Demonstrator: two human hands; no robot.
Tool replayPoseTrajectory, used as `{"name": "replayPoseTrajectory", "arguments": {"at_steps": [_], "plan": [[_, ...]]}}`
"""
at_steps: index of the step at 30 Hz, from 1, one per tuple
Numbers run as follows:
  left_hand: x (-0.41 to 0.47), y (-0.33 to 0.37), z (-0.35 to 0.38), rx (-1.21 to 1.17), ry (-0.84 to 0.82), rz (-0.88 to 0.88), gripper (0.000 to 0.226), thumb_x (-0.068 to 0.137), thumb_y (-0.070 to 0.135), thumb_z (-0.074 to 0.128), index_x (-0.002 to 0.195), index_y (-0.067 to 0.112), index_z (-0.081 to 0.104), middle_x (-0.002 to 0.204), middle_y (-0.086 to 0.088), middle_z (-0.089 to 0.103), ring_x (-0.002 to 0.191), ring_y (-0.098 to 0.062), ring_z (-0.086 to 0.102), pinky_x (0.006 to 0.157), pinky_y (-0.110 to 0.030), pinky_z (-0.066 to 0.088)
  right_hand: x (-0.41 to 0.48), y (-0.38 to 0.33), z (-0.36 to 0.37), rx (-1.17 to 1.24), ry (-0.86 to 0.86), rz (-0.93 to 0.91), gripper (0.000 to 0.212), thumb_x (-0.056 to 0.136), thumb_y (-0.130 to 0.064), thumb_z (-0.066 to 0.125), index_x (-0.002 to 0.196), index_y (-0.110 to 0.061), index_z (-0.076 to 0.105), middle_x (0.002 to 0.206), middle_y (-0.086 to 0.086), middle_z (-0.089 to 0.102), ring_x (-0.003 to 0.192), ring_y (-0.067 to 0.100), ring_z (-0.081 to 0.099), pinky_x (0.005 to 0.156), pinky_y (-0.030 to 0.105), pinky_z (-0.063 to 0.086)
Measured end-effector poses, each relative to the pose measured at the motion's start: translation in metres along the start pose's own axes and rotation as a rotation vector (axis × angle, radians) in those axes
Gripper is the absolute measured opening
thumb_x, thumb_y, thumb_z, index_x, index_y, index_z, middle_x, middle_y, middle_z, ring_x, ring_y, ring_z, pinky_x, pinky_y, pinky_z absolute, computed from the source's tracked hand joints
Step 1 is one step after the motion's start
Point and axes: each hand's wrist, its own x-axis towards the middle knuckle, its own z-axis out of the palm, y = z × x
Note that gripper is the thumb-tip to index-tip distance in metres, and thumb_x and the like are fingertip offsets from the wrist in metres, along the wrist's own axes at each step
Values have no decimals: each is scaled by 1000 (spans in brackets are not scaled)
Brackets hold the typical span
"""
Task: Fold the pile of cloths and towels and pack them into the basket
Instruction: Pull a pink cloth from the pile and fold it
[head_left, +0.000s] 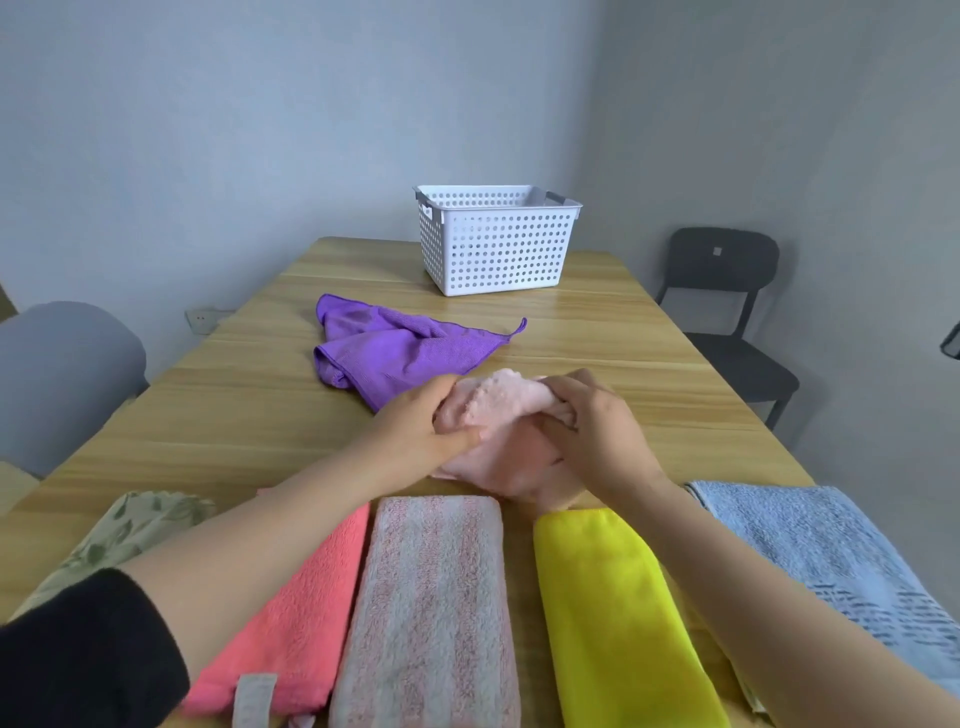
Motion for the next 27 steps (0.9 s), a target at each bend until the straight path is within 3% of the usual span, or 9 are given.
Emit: {"name": "replayPoseTrajectory", "arguments": {"at_steps": [3, 6, 9, 13, 15, 17, 19, 23, 27], "plan": [[-15, 29, -8, -93, 65, 56, 37, 76, 43, 71, 95, 13, 59, 85, 0, 67, 78, -15, 61, 74, -32, 47, -7, -27, -26, 100, 94, -59, 33, 79, -8, 65, 110, -19, 67, 100, -5, 55, 88, 11, 55, 75, 14, 37], [-35, 64, -21, -234, 206, 116, 18, 82, 30, 70, 80, 16, 60, 63, 10, 61, 59, -1, 51, 60, -21, 41, -18, -54, -56, 157, 160, -54, 30, 80, -10, 62, 105, -26, 66, 97, -9, 56, 84, 6, 56, 71, 9, 40], [-65, 97, -29, -316, 205, 141, 18, 85, 25, 68, 72, 22, 56, 54, 19, 54, 52, 4, 47, 53, -13, 36, -41, -74, -89, 182, 180, -47, 29, 79, -15, 64, 105, -29, 65, 99, -11, 59, 88, -2, 56, 75, 8, 41], [-110, 128, -29, -370, 165, 132, 24, 82, 33, 68, 80, 11, 60, 60, 8, 57, 55, -5, 49, 54, -21, 39, -90, -89, -128, 146, 153, -8, 27, 77, -18, 69, 101, -31, 66, 95, -13, 64, 88, -2, 58, 73, 12, 44], [-132, 137, -24, -375, 173, 118, 29, 77, 39, 65, 92, 14, 62, 80, 1, 68, 70, -10, 59, 65, -26, 46, -119, -90, -140, 104, 148, 50, 18, 77, -25, 72, 94, -30, 66, 86, -11, 66, 82, 1, 60, 69, 20, 48], [-159, 145, -15, -416, 179, 89, 30, 75, 38, 64, 102, 25, 59, 90, 9, 68, 82, -5, 63, 71, -20, 47, -154, -90, -150, 54, 175, 111, 13, 76, -33, 73, 84, -27, 64, 79, -9, 65, 76, 4, 59, 65, 25, 48], [-179, 150, -4, -439, 155, 66, 26, 81, 31, 68, 103, 29, 55, 80, 12, 66, 72, -2, 59, 63, -14, 44, -184, -89, -153, 17, 197, 175, 15, 74, -37, 71, 79, -28, 60, 78, -8, 61, 74, 5, 58, 62, 26, 47], [-208, 154, 26, -294, 132, 68, 15, 85, 22, 66, 94, 22, 55, 71, 2, 60, 61, -3, 49, 59, -18, 38, -238, -77, -147, -94, 181, 267, 18, 77, -42, 68, 84, -30, 57, 80, -10, 54, 74, 5, 55, 59, 24, 43], [-225, 141, 48, -68, 128, 43, 25, 78, 25, 71, 99, 23, 57, 90, 5, 60, 80, -8, 56, 73, -23, 46, -275, -59, -127, -225, 60, 306, 29, 76, -50, 67, 91, -27, 58, 87, -9, 53, 84, 15, 54, 64, 27, 41]]}}
